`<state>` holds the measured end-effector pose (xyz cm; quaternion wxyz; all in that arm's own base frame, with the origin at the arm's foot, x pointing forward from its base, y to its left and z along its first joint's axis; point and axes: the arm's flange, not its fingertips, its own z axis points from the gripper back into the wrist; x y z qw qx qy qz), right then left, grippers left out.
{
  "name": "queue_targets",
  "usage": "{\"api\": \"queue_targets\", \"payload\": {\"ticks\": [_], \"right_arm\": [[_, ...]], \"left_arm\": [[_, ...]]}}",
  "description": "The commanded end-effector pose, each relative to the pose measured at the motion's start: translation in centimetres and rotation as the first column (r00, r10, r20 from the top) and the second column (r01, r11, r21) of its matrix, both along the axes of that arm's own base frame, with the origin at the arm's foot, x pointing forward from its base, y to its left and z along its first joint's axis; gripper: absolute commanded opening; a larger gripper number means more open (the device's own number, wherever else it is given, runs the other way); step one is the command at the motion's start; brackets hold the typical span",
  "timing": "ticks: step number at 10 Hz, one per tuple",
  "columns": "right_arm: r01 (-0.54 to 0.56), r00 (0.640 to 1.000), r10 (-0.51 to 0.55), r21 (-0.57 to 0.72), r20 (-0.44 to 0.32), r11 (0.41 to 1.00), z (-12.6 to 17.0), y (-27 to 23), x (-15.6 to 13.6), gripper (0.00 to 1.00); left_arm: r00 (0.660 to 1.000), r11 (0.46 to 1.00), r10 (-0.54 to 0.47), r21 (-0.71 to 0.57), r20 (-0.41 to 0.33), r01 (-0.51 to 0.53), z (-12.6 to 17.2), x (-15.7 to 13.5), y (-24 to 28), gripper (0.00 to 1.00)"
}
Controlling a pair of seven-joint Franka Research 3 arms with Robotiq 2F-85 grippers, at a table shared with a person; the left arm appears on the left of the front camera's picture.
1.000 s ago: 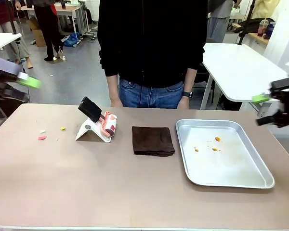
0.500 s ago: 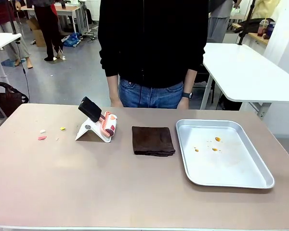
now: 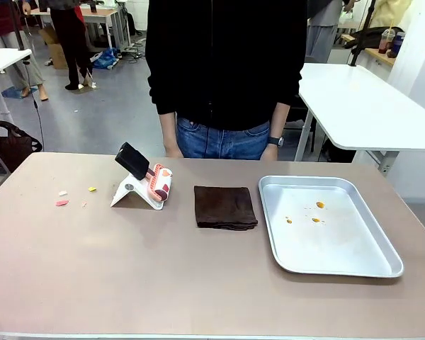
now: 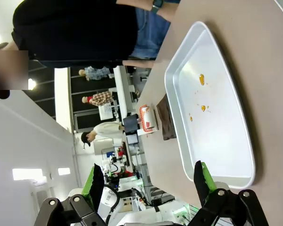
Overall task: Clean the surface of the table.
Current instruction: Hold the Lint Roller with your left hand and the towel with your right hand.
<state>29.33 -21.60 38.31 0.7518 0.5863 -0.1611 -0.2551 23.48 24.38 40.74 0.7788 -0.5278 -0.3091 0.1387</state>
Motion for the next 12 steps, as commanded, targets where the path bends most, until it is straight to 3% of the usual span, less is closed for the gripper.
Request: {"api": "queue_targets", "payload": {"ticks": [1, 6, 7, 8, 10, 12], "right_arm": [[-0.011, 1.0, 0.011, 0.009, -0.005, 1.0, 0.3, 0.2, 0.0, 1.0], [-0.011, 1.0, 0.011, 0.009, -0.005, 1.0, 0.3, 0.2, 0.0, 1.0], [-0.008, 1.0, 0.008, -0.002, -0.004, 1.0, 0.0, 0.3, 0.1, 1.0], [0.009, 1.0, -0.007, -0.06, 0.03, 0.998, 0.5, 0.9, -0.3, 1.0], [0.059, 0.998, -0.06, -0.19, 0.001, 0.98, 3.4, 3.3, 0.0, 1.0], [0.053, 0.998, -0.035, -0.348, 0.057, 0.936, 7.4, 8.1, 0.9, 1.0]], "left_arm": [[1.0, 1.0, -0.016, 0.015, 0.022, 0.015, 1.1, -0.5, -0.2, 1.0], [1.0, 1.0, -0.016, 0.015, 0.022, 0.015, 1.1, -0.5, -0.2, 1.0], [1.0, 1.0, -0.016, 0.018, -0.012, 0.016, 1.2, -0.7, -0.3, 1.0], [1.0, 0.999, -0.013, 0.03, -0.016, 0.013, 1.4, -0.5, -0.5, 1.0], [0.998, 0.994, -0.024, 0.103, -0.05, 0.029, 4.8, 0.5, -2.8, 1.0], [0.995, 0.976, -0.045, 0.21, -0.086, 0.063, 8.9, 3.1, -6.7, 1.0]]}}
